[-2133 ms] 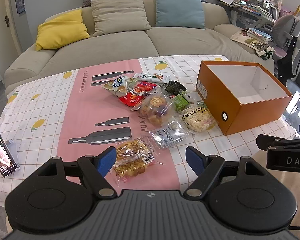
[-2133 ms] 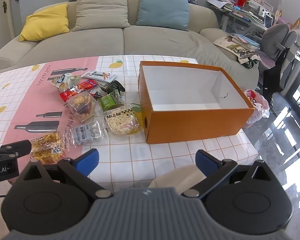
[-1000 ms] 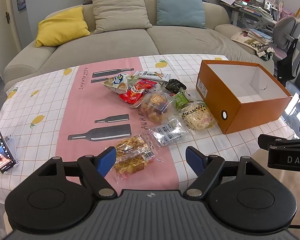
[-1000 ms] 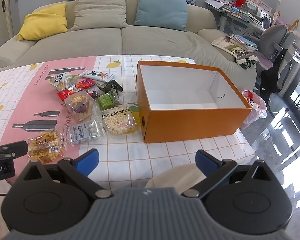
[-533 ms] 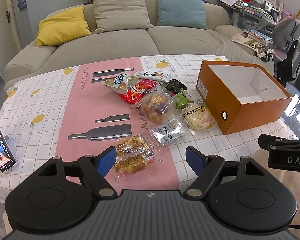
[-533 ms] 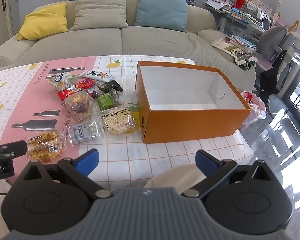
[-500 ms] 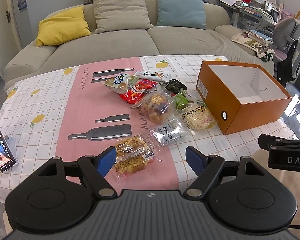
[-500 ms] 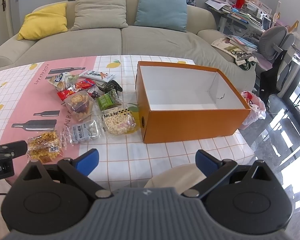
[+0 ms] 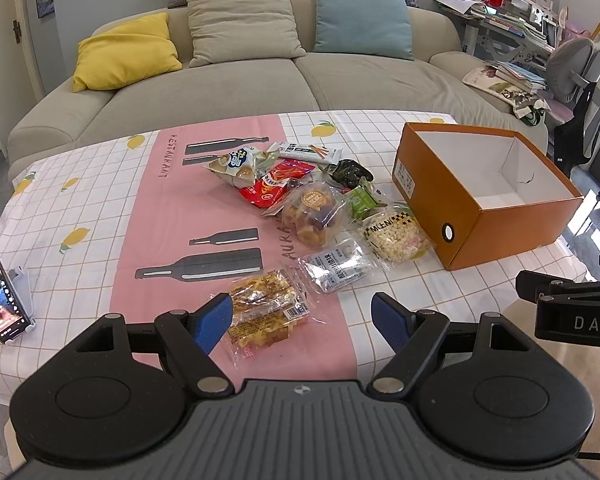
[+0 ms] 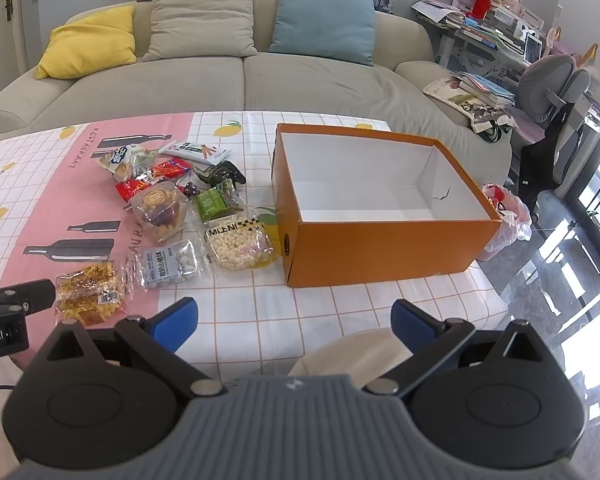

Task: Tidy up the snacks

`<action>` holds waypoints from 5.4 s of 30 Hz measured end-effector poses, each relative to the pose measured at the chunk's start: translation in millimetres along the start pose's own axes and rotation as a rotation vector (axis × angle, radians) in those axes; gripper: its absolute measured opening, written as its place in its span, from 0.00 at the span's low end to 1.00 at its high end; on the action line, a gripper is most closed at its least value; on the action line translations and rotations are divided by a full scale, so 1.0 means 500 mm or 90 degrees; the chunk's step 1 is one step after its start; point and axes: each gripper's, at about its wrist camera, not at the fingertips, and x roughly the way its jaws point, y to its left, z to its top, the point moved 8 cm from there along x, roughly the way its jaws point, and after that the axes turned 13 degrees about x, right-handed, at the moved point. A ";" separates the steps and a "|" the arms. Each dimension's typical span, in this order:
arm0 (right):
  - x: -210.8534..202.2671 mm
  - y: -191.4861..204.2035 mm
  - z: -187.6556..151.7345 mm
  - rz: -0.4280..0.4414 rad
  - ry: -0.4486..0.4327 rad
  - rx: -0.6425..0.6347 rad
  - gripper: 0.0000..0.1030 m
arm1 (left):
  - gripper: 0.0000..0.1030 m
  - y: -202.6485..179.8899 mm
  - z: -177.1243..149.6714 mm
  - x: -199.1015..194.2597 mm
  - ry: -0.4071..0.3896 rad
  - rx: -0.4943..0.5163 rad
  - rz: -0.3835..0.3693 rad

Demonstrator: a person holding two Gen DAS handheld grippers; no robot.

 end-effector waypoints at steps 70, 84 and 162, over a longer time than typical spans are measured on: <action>0.456 0.183 0.036 0.062 0.062 -0.125 0.69 | 1.00 0.121 -0.064 0.403 0.257 -0.158 -0.030; 0.465 0.233 0.022 0.104 0.083 -0.083 0.60 | 1.00 0.176 -0.064 0.401 0.240 -0.185 0.026; 0.403 -0.287 0.336 0.088 0.142 -0.044 0.75 | 0.76 -0.358 0.455 0.367 0.129 0.172 -0.310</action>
